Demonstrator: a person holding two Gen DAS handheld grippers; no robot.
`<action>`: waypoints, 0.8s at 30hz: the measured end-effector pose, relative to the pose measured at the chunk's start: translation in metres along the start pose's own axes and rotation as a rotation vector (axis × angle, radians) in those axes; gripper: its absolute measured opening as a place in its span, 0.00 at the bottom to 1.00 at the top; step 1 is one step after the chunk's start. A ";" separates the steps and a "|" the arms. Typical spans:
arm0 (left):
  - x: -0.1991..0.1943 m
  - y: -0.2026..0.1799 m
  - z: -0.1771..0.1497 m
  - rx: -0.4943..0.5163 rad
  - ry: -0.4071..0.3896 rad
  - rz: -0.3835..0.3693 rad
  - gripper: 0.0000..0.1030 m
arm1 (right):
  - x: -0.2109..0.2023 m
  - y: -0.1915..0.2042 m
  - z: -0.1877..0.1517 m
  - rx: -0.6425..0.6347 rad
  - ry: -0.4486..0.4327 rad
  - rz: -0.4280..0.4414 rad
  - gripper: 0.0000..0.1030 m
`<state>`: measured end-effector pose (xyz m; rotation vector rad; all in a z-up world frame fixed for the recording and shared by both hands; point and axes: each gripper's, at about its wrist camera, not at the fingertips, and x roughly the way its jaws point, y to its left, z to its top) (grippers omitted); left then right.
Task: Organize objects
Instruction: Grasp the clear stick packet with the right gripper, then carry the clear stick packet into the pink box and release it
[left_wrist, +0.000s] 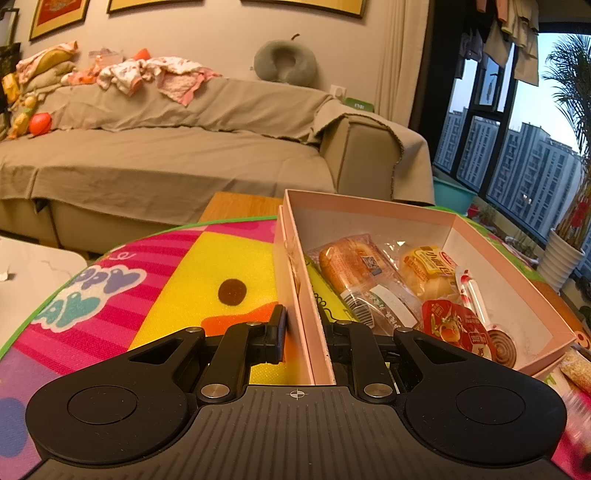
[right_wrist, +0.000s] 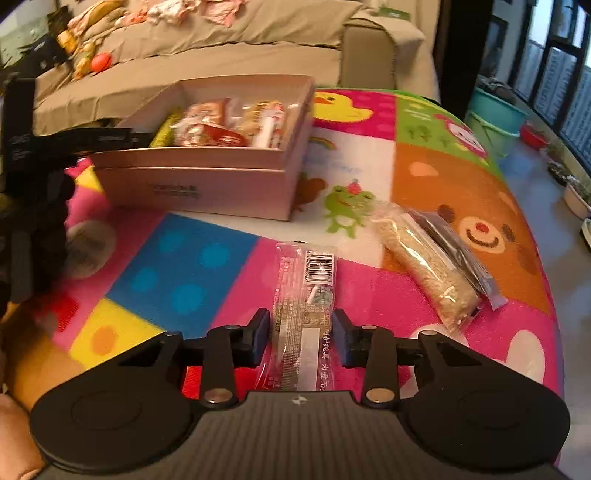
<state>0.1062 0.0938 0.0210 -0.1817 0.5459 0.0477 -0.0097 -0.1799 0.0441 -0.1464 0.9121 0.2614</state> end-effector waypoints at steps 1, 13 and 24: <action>0.000 0.000 0.000 0.000 0.000 0.000 0.17 | -0.006 0.003 0.003 -0.013 -0.012 -0.003 0.35; 0.000 0.000 0.000 0.000 0.001 0.000 0.17 | -0.100 0.038 0.120 -0.073 -0.369 0.120 0.35; 0.000 0.000 0.000 0.000 0.000 0.000 0.17 | -0.011 0.065 0.168 0.002 -0.233 0.202 0.35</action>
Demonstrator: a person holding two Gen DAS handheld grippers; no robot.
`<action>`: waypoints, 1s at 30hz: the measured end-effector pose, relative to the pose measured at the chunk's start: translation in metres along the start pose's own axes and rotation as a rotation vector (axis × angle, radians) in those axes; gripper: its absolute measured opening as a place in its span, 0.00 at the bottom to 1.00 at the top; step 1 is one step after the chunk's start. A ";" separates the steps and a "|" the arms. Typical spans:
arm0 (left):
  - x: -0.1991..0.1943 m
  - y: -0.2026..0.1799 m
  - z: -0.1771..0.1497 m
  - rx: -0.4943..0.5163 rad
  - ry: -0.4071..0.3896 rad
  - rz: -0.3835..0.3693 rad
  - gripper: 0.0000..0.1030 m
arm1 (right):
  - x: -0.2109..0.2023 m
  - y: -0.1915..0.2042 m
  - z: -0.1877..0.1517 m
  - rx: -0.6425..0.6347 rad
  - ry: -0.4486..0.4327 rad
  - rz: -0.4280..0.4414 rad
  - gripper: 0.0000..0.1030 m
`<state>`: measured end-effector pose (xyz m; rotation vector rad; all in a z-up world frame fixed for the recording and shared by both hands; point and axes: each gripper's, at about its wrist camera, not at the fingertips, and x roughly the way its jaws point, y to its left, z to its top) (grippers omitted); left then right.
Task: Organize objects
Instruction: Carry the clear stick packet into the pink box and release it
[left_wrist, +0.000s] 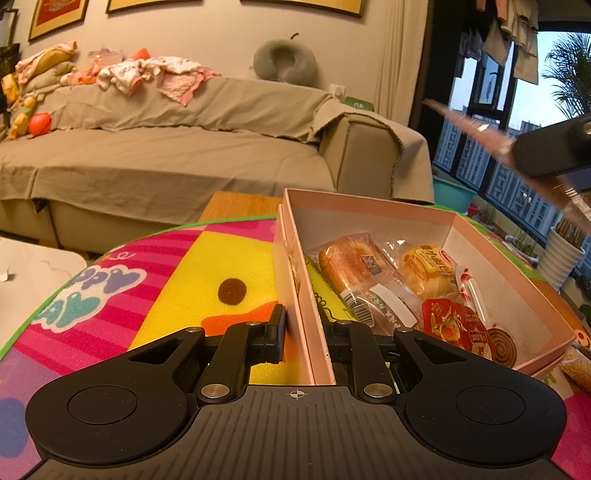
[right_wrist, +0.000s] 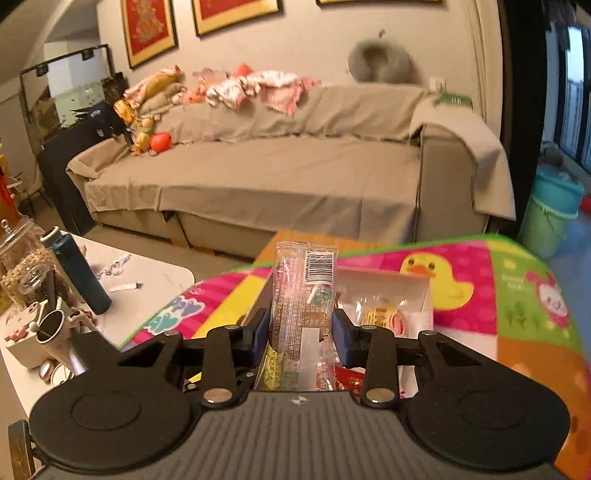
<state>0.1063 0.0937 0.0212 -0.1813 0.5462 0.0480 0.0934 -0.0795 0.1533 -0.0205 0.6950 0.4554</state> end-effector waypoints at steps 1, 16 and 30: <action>0.000 0.000 0.000 0.000 0.000 0.000 0.17 | 0.006 -0.003 -0.001 0.012 0.007 0.003 0.35; 0.000 0.000 0.000 0.000 0.000 0.000 0.17 | 0.007 -0.029 -0.025 0.034 0.002 -0.079 0.43; 0.000 0.000 0.000 0.002 -0.003 0.003 0.17 | -0.057 -0.159 -0.120 0.240 0.055 -0.399 0.54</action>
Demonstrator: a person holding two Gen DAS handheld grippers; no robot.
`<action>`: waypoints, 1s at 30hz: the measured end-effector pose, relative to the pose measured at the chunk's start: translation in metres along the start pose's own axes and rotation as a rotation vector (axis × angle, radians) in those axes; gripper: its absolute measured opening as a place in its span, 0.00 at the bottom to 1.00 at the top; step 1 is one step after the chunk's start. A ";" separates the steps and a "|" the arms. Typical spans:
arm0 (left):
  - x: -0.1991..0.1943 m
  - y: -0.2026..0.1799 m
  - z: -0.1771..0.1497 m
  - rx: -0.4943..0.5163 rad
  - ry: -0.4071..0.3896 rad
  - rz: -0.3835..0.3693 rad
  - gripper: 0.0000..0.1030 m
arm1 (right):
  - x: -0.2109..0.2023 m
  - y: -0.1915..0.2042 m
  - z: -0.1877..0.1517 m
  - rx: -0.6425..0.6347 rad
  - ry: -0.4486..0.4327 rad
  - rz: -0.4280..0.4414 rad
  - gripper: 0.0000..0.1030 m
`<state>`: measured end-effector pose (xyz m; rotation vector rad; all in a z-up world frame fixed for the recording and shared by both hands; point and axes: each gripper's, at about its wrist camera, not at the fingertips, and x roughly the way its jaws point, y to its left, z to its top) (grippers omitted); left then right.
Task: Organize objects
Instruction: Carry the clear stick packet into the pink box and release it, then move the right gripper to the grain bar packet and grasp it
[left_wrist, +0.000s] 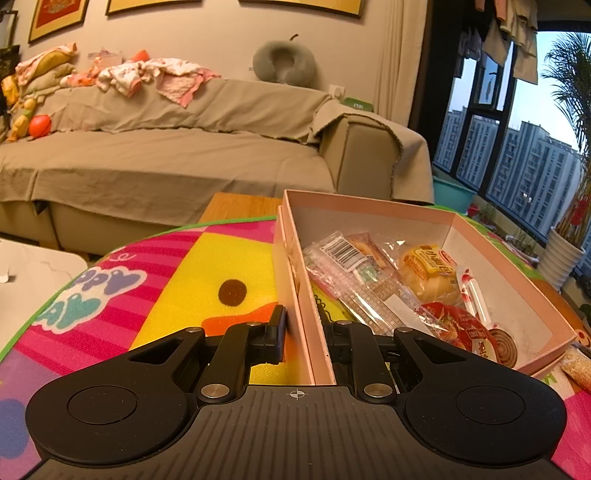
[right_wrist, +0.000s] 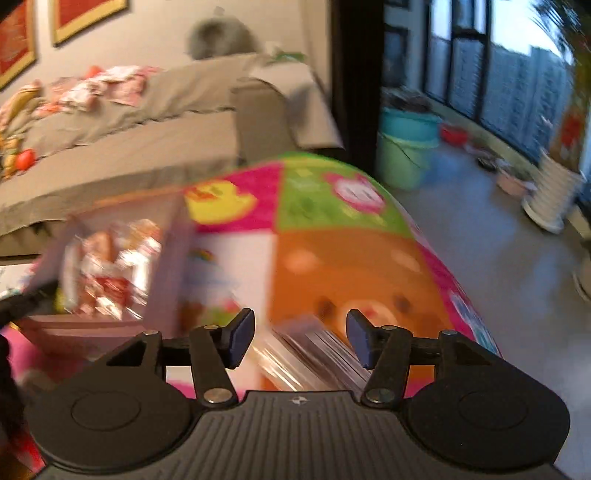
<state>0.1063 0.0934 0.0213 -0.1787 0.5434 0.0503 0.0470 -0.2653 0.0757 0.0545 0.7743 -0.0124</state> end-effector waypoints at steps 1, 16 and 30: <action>0.000 0.000 0.000 0.002 -0.002 0.002 0.17 | 0.002 -0.007 -0.007 0.014 0.015 -0.003 0.54; -0.001 0.000 0.000 0.002 -0.005 0.003 0.17 | -0.003 0.032 -0.049 -0.054 0.040 0.170 0.63; 0.000 0.000 0.000 0.003 -0.006 0.004 0.17 | 0.013 0.044 -0.043 -0.111 0.001 0.050 0.64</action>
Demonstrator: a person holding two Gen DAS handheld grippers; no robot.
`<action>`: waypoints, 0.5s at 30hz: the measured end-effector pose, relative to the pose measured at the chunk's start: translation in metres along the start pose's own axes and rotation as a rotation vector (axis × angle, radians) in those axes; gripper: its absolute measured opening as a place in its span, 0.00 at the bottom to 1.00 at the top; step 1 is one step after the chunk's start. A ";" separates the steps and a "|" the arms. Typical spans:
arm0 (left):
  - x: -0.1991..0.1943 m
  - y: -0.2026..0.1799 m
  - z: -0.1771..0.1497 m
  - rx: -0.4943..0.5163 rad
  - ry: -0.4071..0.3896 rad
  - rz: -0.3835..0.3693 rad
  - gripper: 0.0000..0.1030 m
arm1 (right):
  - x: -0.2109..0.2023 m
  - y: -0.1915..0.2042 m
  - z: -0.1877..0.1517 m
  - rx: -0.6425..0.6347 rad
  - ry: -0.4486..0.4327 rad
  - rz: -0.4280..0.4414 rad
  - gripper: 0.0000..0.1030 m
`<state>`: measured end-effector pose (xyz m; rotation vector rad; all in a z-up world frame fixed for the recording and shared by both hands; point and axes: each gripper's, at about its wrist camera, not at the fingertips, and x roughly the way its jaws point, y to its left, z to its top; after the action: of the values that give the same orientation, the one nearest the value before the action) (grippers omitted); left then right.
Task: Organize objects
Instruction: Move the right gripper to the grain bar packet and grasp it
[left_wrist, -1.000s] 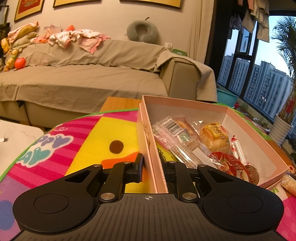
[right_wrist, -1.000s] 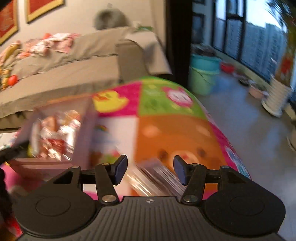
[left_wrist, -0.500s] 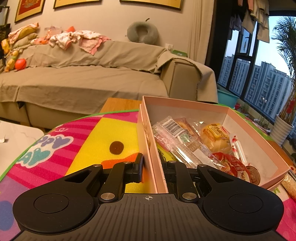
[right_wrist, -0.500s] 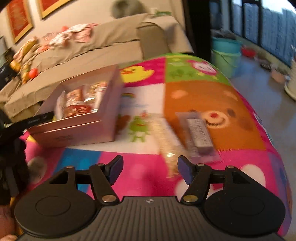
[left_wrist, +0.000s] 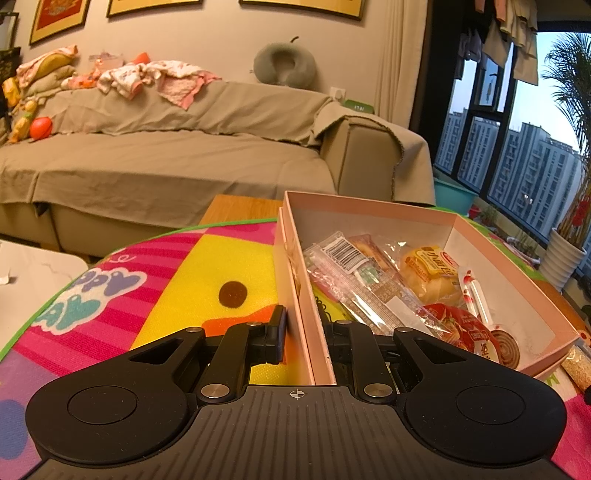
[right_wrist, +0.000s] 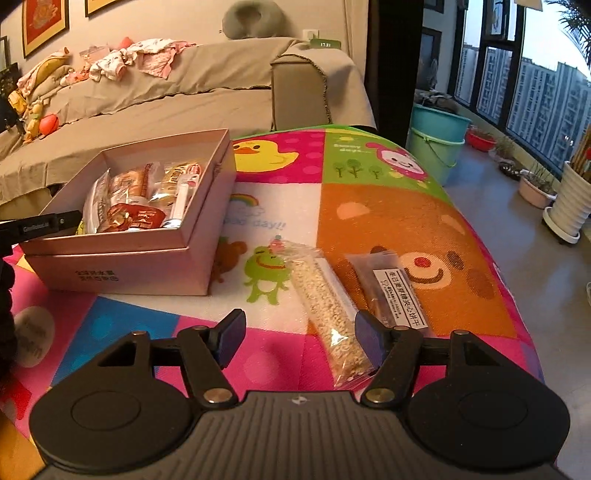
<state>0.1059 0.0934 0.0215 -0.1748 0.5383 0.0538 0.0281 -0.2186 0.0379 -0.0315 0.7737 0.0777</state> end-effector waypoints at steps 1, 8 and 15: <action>0.000 0.000 0.000 0.000 0.000 0.000 0.17 | 0.000 -0.001 0.000 -0.003 -0.001 -0.001 0.64; 0.000 0.000 0.000 0.000 0.000 0.000 0.17 | 0.015 -0.012 -0.003 0.013 0.031 -0.027 0.65; 0.000 0.000 0.000 0.000 0.000 0.000 0.17 | -0.005 -0.010 -0.010 0.027 0.050 0.181 0.65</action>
<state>0.1059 0.0933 0.0212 -0.1746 0.5383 0.0540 0.0184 -0.2290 0.0344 0.0625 0.8265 0.2389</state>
